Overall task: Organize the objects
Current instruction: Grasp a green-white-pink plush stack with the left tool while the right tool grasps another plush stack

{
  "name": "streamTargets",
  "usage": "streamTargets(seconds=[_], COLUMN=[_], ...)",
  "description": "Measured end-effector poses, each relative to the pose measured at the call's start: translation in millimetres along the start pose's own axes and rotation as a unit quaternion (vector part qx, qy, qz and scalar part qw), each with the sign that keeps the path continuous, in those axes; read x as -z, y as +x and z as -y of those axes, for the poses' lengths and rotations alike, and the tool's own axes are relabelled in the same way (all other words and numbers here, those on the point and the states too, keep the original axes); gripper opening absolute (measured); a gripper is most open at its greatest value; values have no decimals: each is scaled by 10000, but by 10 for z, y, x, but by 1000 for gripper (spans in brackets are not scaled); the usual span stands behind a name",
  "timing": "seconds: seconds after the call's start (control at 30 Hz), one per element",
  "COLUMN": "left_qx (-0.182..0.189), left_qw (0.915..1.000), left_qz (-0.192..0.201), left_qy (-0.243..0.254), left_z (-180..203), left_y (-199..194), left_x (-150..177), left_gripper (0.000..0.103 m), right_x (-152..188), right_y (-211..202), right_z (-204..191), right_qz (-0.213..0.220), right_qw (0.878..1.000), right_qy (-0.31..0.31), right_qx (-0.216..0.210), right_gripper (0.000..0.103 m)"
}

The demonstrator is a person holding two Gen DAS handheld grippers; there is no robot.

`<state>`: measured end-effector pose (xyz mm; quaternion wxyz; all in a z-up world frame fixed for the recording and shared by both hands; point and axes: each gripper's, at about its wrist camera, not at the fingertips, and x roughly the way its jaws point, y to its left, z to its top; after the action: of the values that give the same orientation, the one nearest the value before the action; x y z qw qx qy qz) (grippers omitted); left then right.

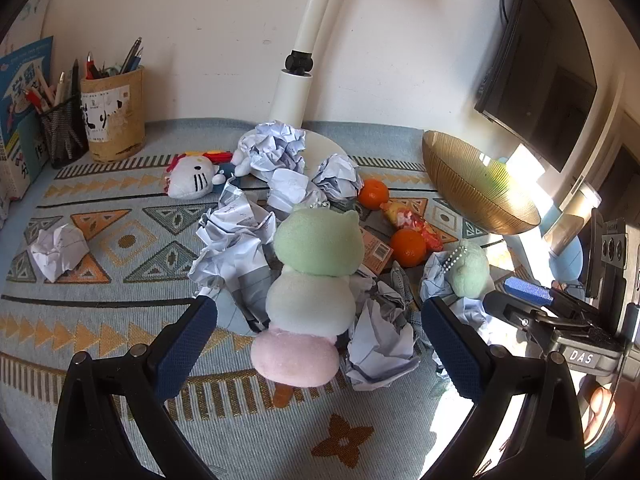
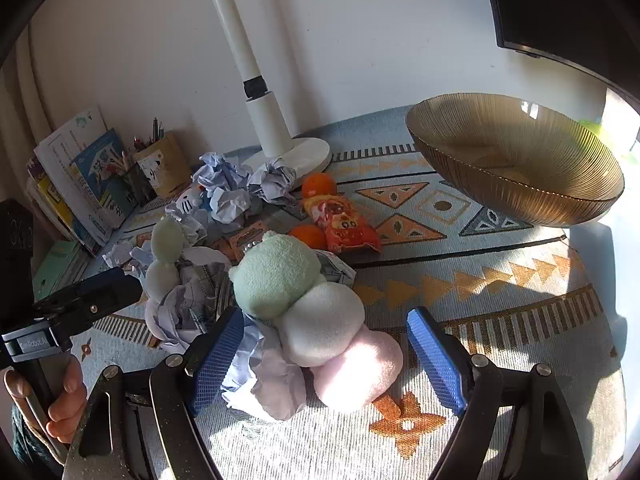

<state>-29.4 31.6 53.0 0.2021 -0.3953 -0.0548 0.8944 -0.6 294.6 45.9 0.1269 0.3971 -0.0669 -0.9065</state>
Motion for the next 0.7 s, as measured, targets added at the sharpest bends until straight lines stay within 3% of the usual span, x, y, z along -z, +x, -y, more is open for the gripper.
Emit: streamTargets(seconds=[0.1,0.13,0.23,0.27,0.3,0.43,0.53,0.63,0.7], left_qx=[112,79,-46,-76,-79,61,397,547,373], left_qw=[9995,9992,9993,9994,9994,9997,9972,9959,9979], left_qz=[-297,-378,-369,-323,-326,170,559,660,496], left_qy=[-72,-46,-13,-1,-19,-134,-309,-303,-161], left_z=[9,27,62,69,63,12,-42,-31,9], left_y=[206,269,355,347,338,15,-365,-696,-823], left_x=[-82,-95,-107,-111,-123,-173,-191,-127,-11], left_gripper=[84,82,63,49,47,47,47,47,47], right_x=[-24,-35,-61,-59,-67,-130,-132,-52,39], right_y=[141,171,175,130,69,-348,-717,-1011,-1069], right_z=[82,108,129,117,100,106,122,56,30], right_qz=[-126,-150,-174,-82,38,717,1101,1124,875], right_qw=[9997,9995,9983,9987,9992,9973,9939,9936,9960], right_qy=[31,77,89,24,-74,-149,-41,-57,5], right_qx=[-197,-256,-549,-501,-393,-87,1,-8,161], right_gripper=[77,69,49,42,37,37,37,37,37])
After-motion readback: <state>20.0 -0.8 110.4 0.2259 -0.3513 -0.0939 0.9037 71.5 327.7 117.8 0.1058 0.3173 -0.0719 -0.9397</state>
